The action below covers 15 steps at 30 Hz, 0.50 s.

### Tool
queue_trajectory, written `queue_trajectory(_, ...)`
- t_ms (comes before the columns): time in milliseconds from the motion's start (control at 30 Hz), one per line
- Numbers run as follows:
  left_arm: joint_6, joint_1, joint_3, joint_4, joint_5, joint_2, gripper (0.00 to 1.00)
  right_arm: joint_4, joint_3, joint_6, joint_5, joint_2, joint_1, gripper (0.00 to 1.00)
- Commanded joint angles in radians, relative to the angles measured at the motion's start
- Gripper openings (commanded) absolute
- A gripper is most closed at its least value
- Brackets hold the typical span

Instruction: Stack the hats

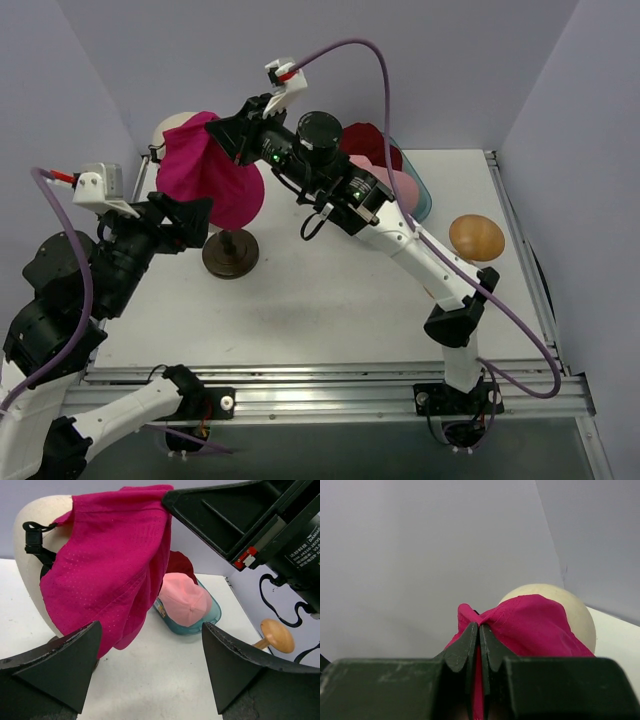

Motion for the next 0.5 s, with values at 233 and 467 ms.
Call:
queue_trajectory(233,-0.023,0.005,-0.051,0.002,-0.119,-0.042,0.94,0.206,0.091,-0.018,0.088,0.049,0.013,0.0)
queue_trajectory(467,-0.016,0.005,-0.123,0.038,-0.114,-0.09,0.97,0.221,0.102,-0.017,0.099,0.062,0.013,0.0)
